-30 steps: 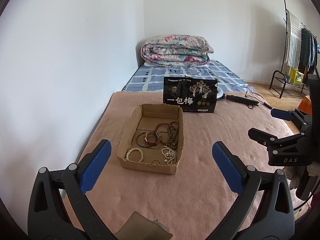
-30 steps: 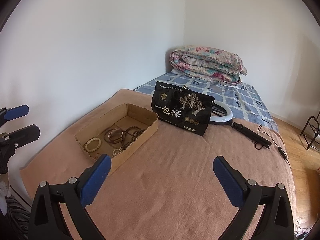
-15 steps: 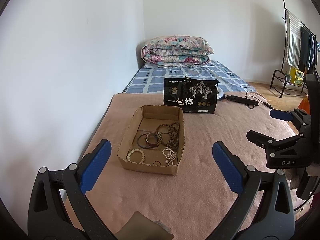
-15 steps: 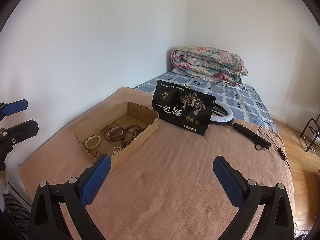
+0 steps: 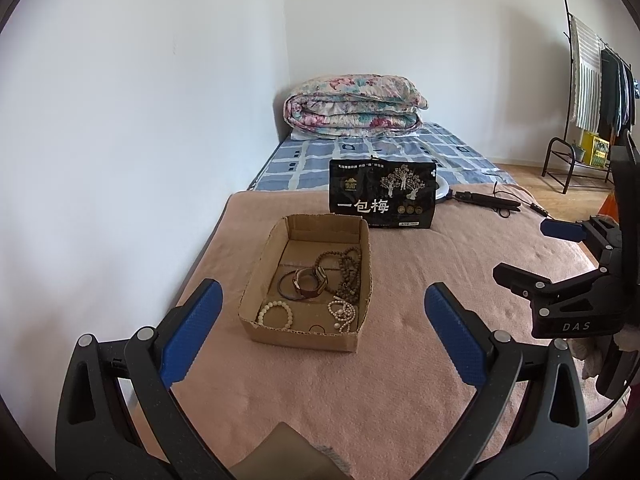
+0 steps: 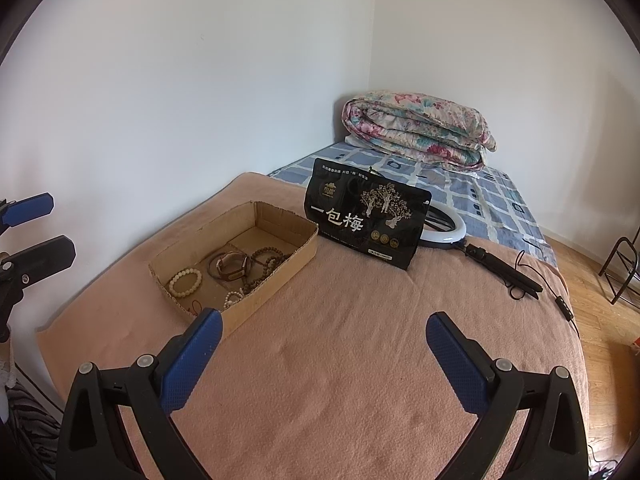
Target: Organize jewelry
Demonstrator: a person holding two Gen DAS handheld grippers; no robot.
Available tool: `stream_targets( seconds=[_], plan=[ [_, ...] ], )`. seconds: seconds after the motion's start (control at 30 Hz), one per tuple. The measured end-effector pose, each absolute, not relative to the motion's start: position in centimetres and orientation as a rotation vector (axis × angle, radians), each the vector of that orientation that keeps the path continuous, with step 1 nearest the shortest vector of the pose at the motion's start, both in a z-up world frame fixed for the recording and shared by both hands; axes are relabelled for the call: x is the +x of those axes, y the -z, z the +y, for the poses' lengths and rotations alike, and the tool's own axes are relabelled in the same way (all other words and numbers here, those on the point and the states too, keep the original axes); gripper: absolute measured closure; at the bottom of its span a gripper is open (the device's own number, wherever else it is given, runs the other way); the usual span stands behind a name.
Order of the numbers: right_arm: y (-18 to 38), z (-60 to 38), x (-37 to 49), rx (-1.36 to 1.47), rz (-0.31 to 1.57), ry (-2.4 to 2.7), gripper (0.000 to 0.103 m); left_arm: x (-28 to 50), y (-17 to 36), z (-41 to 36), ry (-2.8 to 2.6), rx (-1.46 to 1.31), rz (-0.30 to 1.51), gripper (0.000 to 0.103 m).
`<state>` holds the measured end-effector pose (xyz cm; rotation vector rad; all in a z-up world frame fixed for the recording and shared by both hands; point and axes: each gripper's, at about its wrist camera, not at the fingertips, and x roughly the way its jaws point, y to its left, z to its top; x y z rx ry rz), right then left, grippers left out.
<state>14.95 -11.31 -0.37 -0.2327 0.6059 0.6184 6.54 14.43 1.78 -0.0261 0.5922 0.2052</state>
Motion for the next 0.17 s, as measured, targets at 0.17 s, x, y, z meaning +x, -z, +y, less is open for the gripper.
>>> stream_targets(
  seconds=[0.17],
  plan=[
    [0.57, -11.31, 14.84, -0.234, 0.606, -0.619, 0.000, 6.73, -2.24, 14.95, -0.218, -0.015, 0.567, 0.000]
  ],
)
